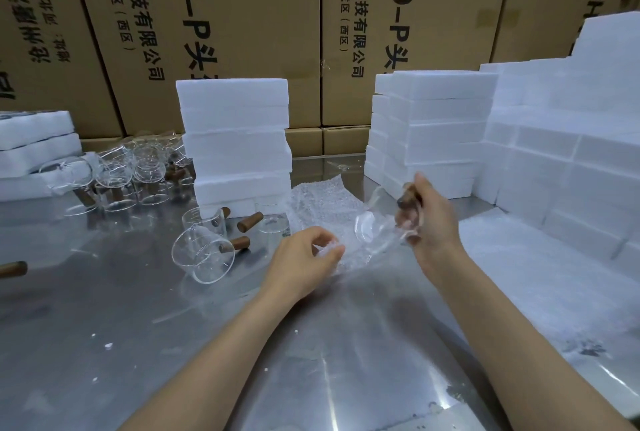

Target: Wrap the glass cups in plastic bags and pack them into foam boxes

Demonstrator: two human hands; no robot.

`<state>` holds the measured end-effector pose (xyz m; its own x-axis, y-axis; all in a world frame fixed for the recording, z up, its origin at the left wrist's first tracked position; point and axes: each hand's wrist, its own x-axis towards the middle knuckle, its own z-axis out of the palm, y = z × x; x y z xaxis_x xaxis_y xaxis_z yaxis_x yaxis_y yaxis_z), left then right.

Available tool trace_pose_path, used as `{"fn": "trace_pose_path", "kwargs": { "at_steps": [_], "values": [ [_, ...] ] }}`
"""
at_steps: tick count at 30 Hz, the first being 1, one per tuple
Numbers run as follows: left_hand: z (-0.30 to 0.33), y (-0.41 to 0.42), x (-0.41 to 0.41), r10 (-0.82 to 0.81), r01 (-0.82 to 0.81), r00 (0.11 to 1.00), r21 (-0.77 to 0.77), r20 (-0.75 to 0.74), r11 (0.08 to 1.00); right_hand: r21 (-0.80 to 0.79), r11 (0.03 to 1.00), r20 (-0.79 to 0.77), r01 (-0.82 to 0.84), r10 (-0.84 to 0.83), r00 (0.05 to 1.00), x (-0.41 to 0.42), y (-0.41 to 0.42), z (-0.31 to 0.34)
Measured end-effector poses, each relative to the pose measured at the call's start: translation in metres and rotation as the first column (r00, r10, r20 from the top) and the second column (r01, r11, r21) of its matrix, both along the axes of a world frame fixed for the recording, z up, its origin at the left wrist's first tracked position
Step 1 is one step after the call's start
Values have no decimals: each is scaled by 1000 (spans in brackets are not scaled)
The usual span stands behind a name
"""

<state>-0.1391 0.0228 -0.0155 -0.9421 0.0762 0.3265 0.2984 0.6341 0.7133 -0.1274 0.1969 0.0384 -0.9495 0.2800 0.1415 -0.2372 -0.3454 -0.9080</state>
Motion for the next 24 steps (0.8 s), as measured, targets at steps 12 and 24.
{"fn": "trace_pose_path", "kwargs": {
  "at_steps": [12, 24],
  "values": [
    [10, -1, 3, 84, -19, 984, 374, -159, 927, 350, 934, 27, 77, -93, 995, 0, -8, -11],
    [22, 5, 12, 152, 37, 938, 525, -312, 851, 400, 916, 3, 29, -32, 999, -2, -13, -18]
  ]
}}
